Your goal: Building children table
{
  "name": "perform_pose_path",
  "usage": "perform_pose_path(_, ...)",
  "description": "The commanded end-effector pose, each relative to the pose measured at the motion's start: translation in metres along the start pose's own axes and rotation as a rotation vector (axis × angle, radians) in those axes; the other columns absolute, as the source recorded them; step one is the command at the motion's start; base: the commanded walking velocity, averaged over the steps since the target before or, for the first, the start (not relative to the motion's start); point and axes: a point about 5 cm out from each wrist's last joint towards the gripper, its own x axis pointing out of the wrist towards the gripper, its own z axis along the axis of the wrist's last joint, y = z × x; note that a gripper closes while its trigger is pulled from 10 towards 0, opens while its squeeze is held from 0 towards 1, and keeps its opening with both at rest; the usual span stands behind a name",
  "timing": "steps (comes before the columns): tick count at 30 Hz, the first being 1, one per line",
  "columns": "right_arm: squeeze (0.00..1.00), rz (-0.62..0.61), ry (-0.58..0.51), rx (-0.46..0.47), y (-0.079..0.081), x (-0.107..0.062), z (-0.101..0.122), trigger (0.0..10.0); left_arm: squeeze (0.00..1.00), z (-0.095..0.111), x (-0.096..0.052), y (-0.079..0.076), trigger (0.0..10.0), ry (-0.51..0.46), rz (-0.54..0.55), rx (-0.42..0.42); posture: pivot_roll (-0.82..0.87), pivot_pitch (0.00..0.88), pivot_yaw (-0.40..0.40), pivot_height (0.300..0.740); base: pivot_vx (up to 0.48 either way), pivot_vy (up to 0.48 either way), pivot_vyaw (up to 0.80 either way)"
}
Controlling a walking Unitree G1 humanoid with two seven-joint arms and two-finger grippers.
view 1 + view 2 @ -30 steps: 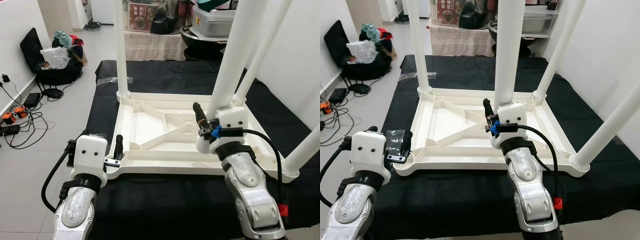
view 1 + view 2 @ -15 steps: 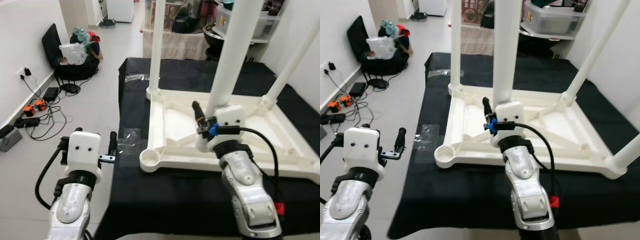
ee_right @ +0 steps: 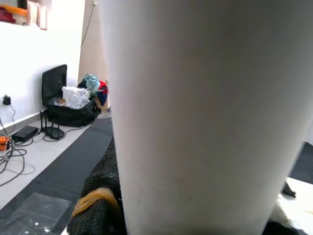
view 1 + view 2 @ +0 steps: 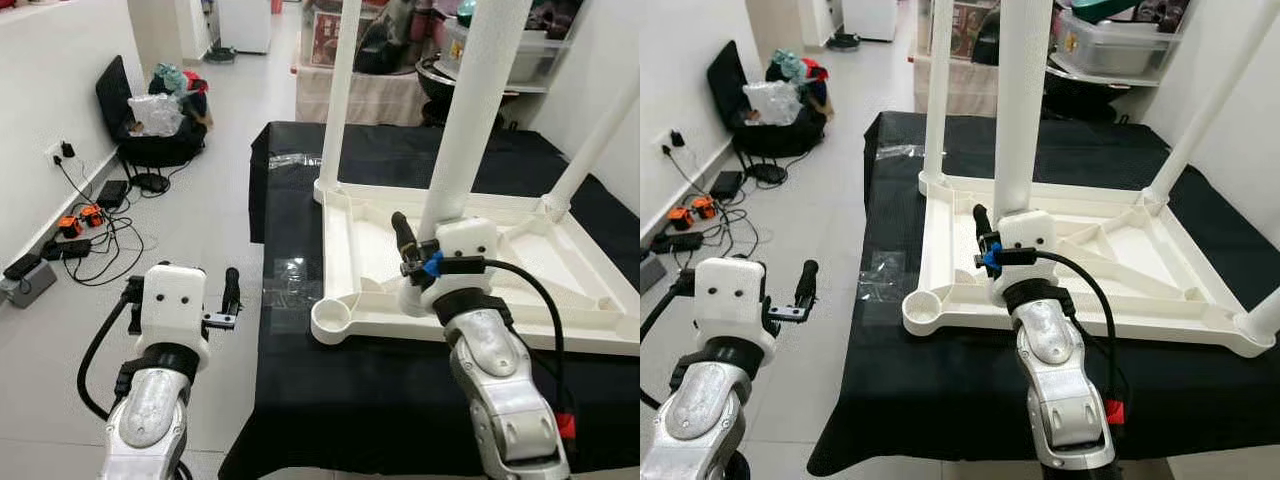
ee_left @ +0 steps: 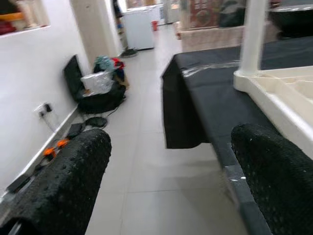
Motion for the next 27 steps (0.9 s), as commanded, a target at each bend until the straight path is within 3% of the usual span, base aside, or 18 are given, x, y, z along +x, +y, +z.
perform_pose_path(1,0.0,-0.016,-0.024,-0.004,-0.005,0.0005,0.0074,10.0,0.0,0.0028,0.0003,0.0,10.0,-0.002,0.008,-0.014,0.02,0.091,-0.068,0.74,0.0,-0.39,0.0)
perform_pose_path(27,0.0,0.041,-0.014,0.064,-0.0042,0.0096,0.0089,10.0,0.0,-0.0012,-0.0003,0.003,10.0,0.04,0.042,-0.025,0.02,0.082,-0.077,0.74,0.0,-0.015,0.0)
